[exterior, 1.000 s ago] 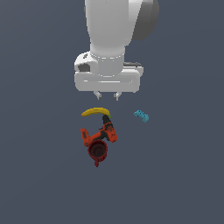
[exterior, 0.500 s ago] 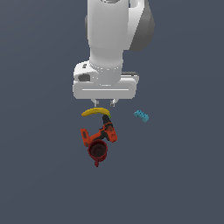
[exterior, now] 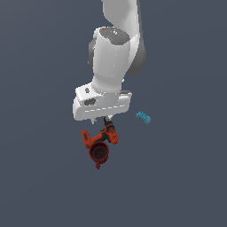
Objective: Pick up a designated object from a clutter of objects.
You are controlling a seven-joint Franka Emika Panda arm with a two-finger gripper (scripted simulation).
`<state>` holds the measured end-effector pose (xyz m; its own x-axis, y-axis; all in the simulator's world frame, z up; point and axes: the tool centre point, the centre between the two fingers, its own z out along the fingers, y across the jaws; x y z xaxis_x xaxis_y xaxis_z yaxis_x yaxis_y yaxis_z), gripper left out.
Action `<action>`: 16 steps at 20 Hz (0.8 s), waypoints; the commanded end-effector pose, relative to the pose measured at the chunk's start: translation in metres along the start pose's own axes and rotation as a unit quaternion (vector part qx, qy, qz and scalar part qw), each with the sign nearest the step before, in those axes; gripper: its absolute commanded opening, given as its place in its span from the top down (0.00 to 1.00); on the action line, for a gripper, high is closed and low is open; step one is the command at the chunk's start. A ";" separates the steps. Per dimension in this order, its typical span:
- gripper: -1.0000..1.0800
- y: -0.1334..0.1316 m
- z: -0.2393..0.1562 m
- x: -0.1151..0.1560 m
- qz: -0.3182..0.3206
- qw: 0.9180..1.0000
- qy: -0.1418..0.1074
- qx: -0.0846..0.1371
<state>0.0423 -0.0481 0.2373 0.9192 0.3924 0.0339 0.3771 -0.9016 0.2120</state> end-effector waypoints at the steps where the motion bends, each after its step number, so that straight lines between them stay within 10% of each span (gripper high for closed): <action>1: 0.38 0.002 0.019 0.004 -0.053 0.998 0.005 -0.016; 16: 0.38 -0.016 0.113 0.013 -0.331 0.941 0.033 -0.067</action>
<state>0.0612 -0.0503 0.1307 0.5167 0.8523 -0.0815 0.8217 -0.4668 0.3270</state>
